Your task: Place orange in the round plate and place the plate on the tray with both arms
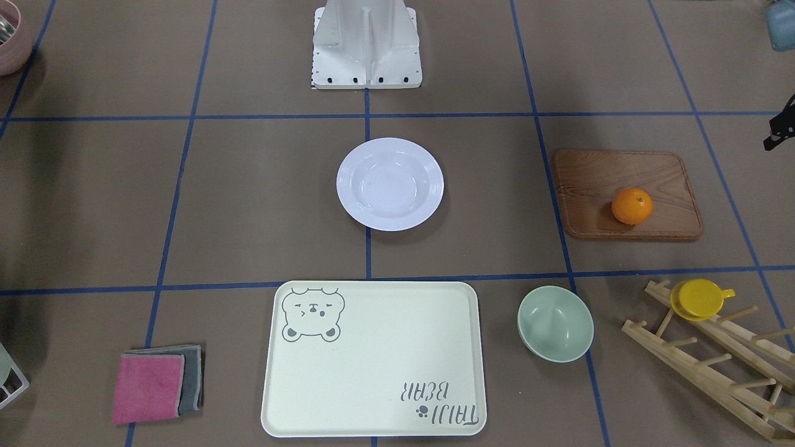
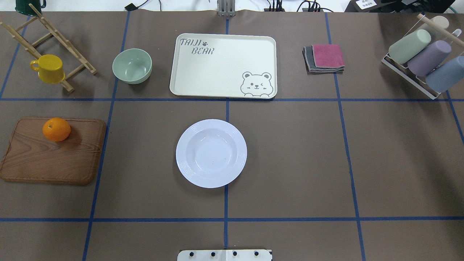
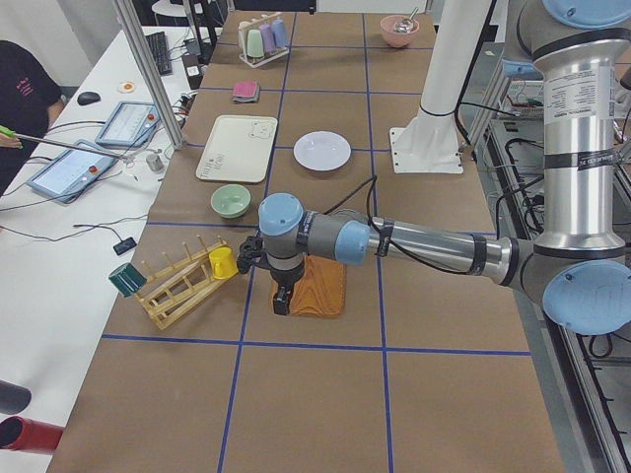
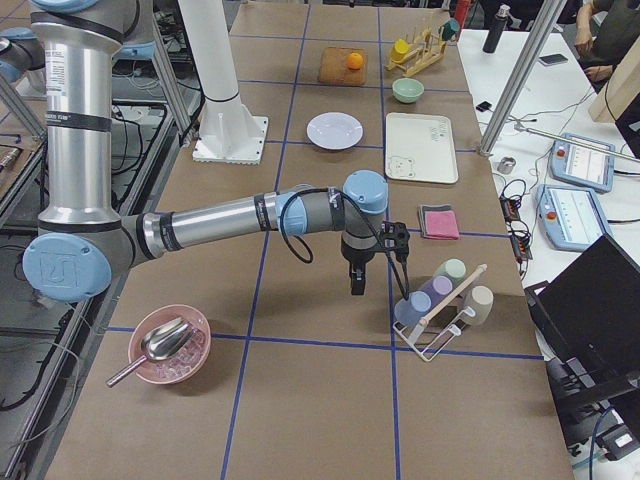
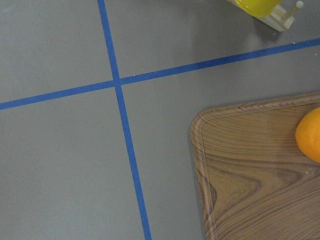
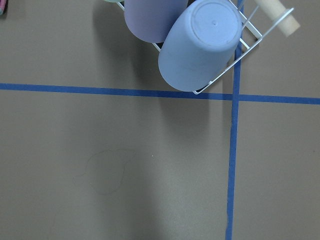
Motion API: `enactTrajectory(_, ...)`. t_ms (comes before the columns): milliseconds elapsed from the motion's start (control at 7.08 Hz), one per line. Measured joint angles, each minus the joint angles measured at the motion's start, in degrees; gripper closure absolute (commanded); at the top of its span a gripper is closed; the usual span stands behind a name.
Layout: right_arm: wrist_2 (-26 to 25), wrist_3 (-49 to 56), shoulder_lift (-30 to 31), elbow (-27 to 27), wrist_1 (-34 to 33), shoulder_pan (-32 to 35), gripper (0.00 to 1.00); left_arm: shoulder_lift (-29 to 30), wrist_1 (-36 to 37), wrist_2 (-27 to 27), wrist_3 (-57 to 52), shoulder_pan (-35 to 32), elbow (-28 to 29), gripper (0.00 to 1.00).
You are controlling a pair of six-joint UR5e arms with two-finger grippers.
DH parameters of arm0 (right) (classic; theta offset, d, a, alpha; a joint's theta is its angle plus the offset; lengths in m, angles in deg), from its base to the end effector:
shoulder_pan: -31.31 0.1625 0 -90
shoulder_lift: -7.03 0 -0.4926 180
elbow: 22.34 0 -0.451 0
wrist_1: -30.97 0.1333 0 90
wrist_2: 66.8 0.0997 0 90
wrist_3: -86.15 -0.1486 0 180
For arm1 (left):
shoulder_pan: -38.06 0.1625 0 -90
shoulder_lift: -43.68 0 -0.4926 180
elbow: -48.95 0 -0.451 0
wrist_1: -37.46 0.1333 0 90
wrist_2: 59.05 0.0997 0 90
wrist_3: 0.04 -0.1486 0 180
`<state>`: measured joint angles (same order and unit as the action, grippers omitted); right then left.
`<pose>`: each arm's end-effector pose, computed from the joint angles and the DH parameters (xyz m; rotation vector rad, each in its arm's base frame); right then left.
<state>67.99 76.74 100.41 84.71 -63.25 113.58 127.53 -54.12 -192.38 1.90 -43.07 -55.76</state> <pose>-0.0422 -0.5239 0.6353 0.0385 -0.7944 -0.0367 0.0477 -0.5091 0.6740 0.0968 0.7677 0.1818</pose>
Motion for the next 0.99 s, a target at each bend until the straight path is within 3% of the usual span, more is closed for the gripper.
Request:
enactTrajectory(424, 3.11, -0.12, -3.4, 0.27, -0.03, -1.53, 0.0, 0.7, -0.39, 0.05, 5.03, 0.34, -0.28, 0.02)
enactTrajectory(988, 18.93, -13.15, -13.05, 0.58, 0.38, -10.46, 0.01, 4.6, -4.0, 0.32, 20.08, 6.0, -0.45, 0.02)
